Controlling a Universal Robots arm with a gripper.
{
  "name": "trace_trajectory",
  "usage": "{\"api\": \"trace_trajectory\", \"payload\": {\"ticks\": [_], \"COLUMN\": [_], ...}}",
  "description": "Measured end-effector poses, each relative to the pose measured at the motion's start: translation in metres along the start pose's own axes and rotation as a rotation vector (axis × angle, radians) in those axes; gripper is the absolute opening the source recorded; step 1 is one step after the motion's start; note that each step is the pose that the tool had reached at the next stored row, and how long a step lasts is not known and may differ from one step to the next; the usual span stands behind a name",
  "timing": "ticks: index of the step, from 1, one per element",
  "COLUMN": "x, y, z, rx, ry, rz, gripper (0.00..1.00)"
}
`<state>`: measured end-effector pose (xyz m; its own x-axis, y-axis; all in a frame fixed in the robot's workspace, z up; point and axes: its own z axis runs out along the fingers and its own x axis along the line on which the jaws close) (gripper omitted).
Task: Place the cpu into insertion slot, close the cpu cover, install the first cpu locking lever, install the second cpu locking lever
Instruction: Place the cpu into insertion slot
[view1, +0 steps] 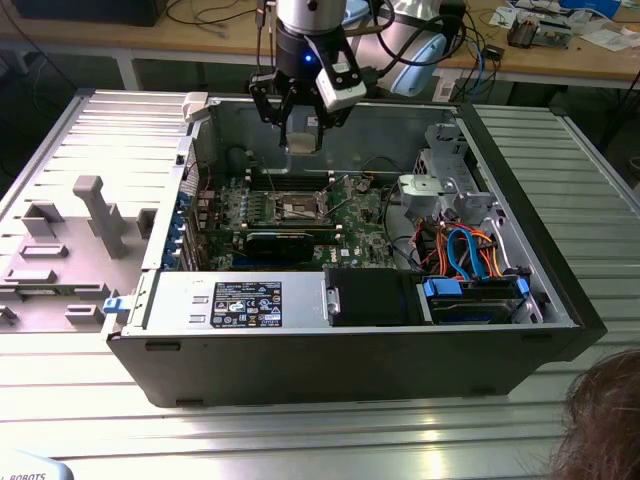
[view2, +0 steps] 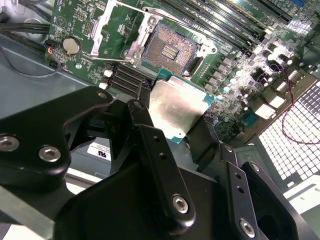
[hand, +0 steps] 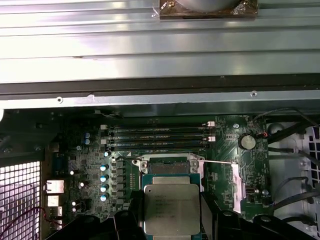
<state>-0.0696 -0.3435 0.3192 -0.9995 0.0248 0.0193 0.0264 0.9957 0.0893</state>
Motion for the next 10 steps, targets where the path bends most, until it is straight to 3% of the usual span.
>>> {"api": "trace_trajectory", "payload": {"ticks": [10], "x": [0.0003], "y": [-0.0002], "z": [0.0023], "rx": [0.0], "ry": [0.0001], "rz": [0.0], "gripper": [0.54]}}
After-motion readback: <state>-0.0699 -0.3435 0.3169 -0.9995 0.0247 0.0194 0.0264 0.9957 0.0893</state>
